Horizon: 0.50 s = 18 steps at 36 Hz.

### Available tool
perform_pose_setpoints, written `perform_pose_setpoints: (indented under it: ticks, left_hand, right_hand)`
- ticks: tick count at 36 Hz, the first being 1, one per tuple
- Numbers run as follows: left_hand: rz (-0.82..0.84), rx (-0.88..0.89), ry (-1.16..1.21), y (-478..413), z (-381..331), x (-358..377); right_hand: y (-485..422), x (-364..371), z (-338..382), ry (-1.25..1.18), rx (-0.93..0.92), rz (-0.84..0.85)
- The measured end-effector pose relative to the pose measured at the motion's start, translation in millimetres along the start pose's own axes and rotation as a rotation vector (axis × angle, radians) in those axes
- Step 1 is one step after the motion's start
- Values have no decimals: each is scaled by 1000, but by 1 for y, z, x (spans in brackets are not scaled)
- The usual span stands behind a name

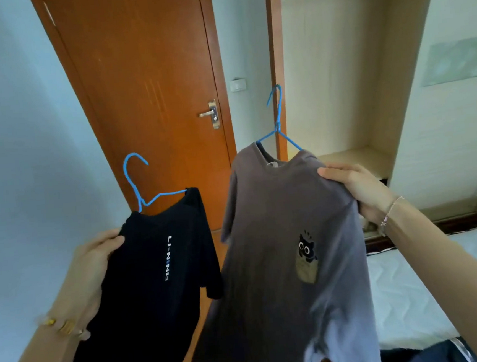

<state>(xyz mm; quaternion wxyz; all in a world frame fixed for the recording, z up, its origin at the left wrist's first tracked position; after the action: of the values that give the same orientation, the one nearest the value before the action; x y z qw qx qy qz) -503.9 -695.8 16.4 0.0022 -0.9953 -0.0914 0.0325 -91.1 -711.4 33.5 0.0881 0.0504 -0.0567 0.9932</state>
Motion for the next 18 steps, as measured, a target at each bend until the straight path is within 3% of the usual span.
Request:
perform_pose_setpoints:
  ticks: [7, 18]
  left_hand:
    - [83, 46, -9, -113, -9, 107]
    - [277, -84, 4, -237, 45, 274]
  right_hand:
    - [-122, -39, -11, 3, -25, -66]
    - [-248, -92, -88, 50, 94, -246]
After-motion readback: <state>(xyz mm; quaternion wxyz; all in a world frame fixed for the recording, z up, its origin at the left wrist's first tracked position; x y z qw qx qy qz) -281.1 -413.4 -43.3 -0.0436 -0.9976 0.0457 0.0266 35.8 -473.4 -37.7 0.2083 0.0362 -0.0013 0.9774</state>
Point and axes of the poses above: each hand's wrist, its own y-axis away from the middle knuckle, its own x-axis out of the palm, z = x × y, the point moved 5 cm from there along -y, towards the middle knuckle, and after that the axes turned 3 degrees about -y, right-handed, at the moved point
